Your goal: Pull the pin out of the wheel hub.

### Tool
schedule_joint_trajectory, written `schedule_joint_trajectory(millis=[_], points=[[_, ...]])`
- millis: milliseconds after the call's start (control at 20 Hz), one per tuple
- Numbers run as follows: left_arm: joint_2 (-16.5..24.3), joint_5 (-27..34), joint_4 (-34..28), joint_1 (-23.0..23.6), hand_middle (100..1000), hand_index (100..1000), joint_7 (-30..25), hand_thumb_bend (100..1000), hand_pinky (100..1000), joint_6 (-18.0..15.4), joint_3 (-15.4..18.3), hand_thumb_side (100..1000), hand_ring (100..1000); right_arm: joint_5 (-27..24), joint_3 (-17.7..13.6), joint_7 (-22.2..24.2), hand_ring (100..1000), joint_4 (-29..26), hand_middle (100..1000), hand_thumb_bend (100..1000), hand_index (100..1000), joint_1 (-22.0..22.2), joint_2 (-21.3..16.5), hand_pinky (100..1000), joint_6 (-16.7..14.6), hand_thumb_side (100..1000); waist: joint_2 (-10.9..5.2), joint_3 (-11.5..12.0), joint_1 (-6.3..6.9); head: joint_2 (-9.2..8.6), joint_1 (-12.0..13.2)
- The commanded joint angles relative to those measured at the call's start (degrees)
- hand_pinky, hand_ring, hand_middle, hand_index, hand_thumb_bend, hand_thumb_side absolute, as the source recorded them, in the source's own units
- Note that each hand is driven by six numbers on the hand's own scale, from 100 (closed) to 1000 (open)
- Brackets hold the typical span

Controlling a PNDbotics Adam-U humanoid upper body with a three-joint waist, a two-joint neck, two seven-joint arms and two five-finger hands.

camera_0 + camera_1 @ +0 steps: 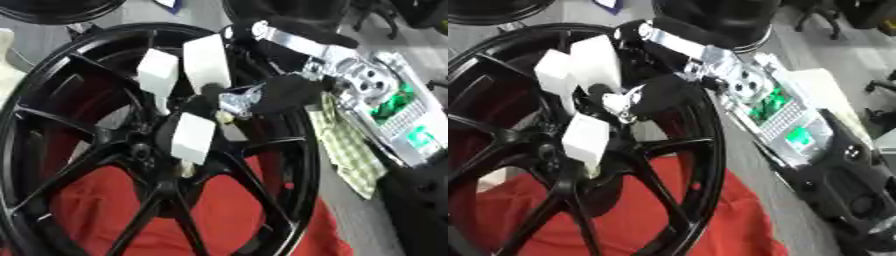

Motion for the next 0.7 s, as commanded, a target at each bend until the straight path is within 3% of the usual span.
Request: schedule_joint_trajectory(millis=[50,100,300,350,400,700], points=[[0.43,0.14,-0.87,-0.11,546,670,-0.11,100,701,0.19,0.03,867,575,-2.43,-2.08,-0.55,768,-2.43,418,100,524,-1.17,-2.06,756,0.98,345,-1.59,-0.09,0.36,-0.51,-0.22],[0.43,0.14,-0.87,-0.1,546,670,-0.13,100,701,0.21,0.04,867,575,-3.19,-2.47,-0.81,768,-2.55,416,100,521,-1.23,-2.16,756,1.18,292,-1.65,-0.08,0.37,-0.54,-0.26],[0.37,0.2,-0.87,-0.03,546,670,-0.21,100,701,0.24,0.05,867,575,-7.27,-4.61,-2.36,770,-2.65,414,100,519,-1.64,-2.5,757,1.94,309,-1.85,0.04,0.4,-0.57,-0.42],[0.35,0.21,-0.87,-0.01,546,670,-0.21,100,701,0.26,0.07,867,575,-8.66,-5.52,-3.09,771,-2.66,416,100,518,-1.84,-2.66,758,2.12,506,-1.92,0.04,0.4,-0.63,-0.46],[0.35,0.22,-0.87,0.0,546,670,-0.21,100,701,0.27,0.08,867,575,-10.22,-6.5,-3.98,771,-2.66,413,100,518,-2.05,-2.89,759,2.28,315,-1.99,0.04,0.41,-0.75,-0.51],[0.53,0.21,-0.87,-0.01,546,670,-0.1,100,702,0.16,0.19,864,575,-20.96,-13.56,-11.69,774,-2.14,410,100,515,-3.08,-6.82,763,3.38,323,-2.35,-0.12,0.5,-1.18,-0.27]])
